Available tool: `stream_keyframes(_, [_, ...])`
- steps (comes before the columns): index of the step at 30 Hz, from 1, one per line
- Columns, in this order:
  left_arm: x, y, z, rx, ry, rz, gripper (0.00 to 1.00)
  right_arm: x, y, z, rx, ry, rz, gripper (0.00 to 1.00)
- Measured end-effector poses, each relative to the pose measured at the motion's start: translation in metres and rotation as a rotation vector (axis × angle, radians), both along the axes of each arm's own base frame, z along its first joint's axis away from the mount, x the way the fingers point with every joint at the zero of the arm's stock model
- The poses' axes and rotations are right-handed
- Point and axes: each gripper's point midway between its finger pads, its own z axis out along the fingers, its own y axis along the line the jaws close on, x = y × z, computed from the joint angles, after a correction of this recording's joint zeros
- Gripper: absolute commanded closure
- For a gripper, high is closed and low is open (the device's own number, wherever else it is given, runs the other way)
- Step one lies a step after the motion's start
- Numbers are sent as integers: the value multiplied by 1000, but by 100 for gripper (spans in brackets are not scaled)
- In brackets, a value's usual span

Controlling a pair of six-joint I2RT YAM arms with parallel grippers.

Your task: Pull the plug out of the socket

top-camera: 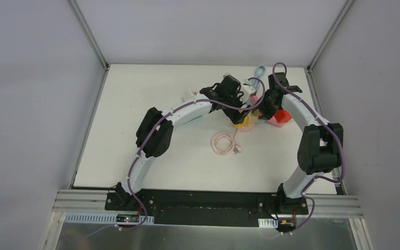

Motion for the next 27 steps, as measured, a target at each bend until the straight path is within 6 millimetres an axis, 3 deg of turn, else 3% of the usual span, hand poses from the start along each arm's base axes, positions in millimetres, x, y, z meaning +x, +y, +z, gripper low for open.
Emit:
stream_keyframes(12, [-2, -3, -8, 49, 34, 43, 26, -2, 9, -1, 64, -2, 56, 58])
stream_keyframes(20, [-13, 3, -21, 115, -5, 66, 67, -7, 21, -2, 129, 0, 133, 61])
stream_keyframes(27, [-26, 24, -21, 104, -25, 116, 79, -14, 37, -4, 181, 9, 184, 61])
